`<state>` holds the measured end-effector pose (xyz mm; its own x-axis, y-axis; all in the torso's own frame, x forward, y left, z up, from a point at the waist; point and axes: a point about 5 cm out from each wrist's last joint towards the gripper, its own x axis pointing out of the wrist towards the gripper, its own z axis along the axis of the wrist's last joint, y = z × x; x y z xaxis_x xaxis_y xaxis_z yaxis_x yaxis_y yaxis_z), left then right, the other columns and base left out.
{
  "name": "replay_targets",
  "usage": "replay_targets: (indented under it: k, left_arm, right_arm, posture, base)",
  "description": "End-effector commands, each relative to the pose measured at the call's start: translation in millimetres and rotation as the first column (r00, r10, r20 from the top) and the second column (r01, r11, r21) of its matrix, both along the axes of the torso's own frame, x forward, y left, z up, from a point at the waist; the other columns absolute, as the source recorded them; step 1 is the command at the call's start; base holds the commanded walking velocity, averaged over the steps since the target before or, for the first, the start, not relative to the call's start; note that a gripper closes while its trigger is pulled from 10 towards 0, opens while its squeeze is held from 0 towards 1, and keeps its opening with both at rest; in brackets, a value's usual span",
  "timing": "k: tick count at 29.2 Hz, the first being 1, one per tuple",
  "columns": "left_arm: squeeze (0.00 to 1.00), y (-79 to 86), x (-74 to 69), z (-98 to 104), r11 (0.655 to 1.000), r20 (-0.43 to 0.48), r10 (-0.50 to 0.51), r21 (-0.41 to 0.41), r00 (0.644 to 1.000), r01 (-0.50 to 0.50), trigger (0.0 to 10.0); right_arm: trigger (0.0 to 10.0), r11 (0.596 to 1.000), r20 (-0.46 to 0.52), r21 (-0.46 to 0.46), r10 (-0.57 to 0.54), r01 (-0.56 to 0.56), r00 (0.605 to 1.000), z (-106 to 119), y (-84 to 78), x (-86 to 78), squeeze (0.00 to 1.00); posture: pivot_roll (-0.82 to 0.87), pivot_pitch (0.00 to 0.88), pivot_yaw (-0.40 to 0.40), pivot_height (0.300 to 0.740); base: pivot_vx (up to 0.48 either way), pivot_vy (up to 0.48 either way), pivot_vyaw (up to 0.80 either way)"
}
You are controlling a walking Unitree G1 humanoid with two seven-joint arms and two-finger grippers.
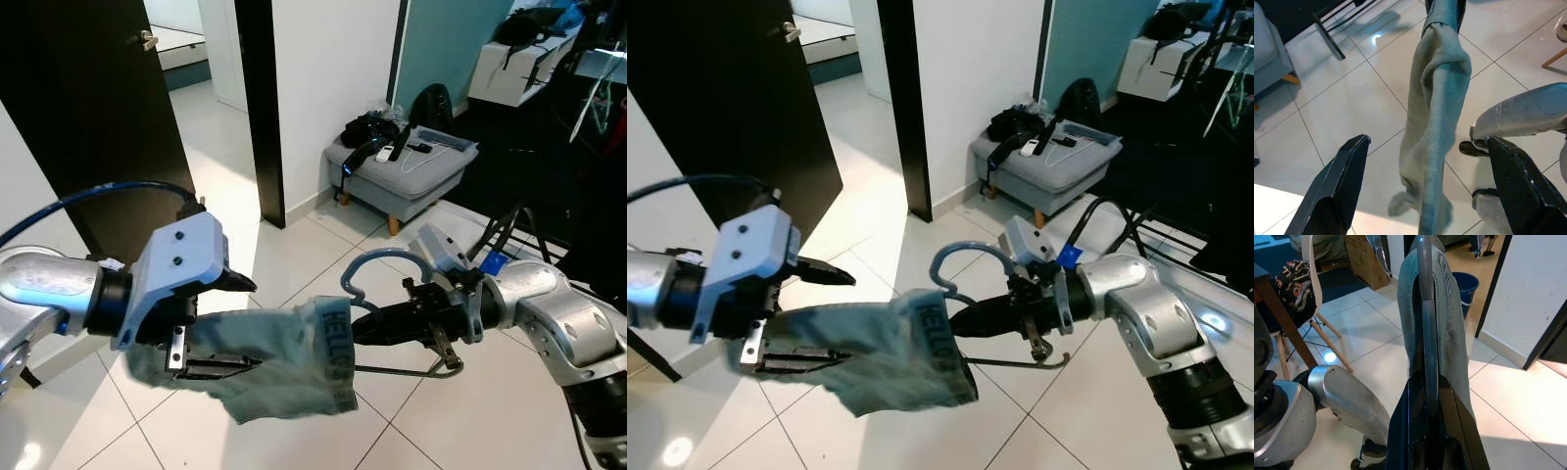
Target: Hang hanger
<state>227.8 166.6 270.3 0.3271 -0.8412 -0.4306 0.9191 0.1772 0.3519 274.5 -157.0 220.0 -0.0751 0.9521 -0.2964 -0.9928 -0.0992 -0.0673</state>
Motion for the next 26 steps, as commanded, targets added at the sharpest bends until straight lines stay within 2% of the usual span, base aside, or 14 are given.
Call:
replay_targets:
  k: [1, 5, 6, 7, 8, 11, 26]
  left_arm:
    - [0.00, 2.7, -1.2, -2, 1.000, -0.035, 0.003, 0.019, 0.999, -0.002, 10.0]
    - [0.00, 6.5, -2.6, -9, 0.998, -0.075, 0.014, 0.061, 0.997, -0.010, 10.0]
    - [0.00, 8.3, -3.1, -13, 0.998, -0.113, 0.026, 0.067, 0.993, -0.019, 5.8]
    - [0.00, 8.3, -3.1, -13, 0.998, -0.113, 0.026, 0.067, 0.993, -0.019, 5.8]
    - [0.00, 10.4, -4.0, -18, 0.997, -0.152, 0.032, 0.077, 0.988, -0.020, 0.0]
    - [0.00, 13.8, -5.9, -24, 0.995, -0.200, 0.037, 0.101, 0.979, -0.017, 0.0]
    - [0.00, 13.2, -4.1, -23, 0.995, -0.203, 0.042, 0.095, 0.978, -0.023, 0.0]
  right_arm:
    - [10.0, 1.000, 0.024, 0.008, 0.026, -0.026, 0.999, 6, 4.6, -1.1, 0.00]
    - [10.0, 0.999, 0.035, 0.017, 0.032, -0.033, 0.999, 9, 6.6, -0.4, 0.00]
    - [10.0, 0.999, 0.040, 0.020, 0.034, -0.035, 0.999, 10, 7.8, -0.2, 0.00]
    - [10.0, 0.999, 0.040, 0.020, 0.034, -0.035, 0.999, 10, 7.8, -0.2, 0.00]
    - [10.0, 0.999, 0.043, 0.020, 0.036, -0.036, 0.998, 9, 8.8, -0.4, 0.00]
    - [10.0, 0.999, 0.044, 0.012, 0.036, -0.036, 0.998, 7, 8.4, -1.2, 0.00]
    - [10.0, 0.999, 0.041, 0.001, 0.037, -0.037, 0.998, 5, 9.0, -3.0, 0.00]
  posture:
    - [0.02, 0.000, 0.052, 0.740]
    - [0.02, 0.000, 0.052, 0.740]
    - [0.02, 0.000, 0.054, 0.740]
    - [0.02, 0.000, 0.054, 0.740]
    - [0.02, 0.000, 0.054, 0.740]
    - [0.01, 0.000, 0.054, 0.740]
    - [0.01, 0.000, 0.054, 0.740]
  base:
    - [0.000, 0.000, 0.00]
    - [0.000, 0.000, 0.00]
    - [0.000, 0.000, 0.00]
    - [0.000, 0.000, 0.00]
    - [0.000, 0.000, 0.00]
    - [0.000, 0.000, 0.00]
    - [0.000, 0.000, 0.00]
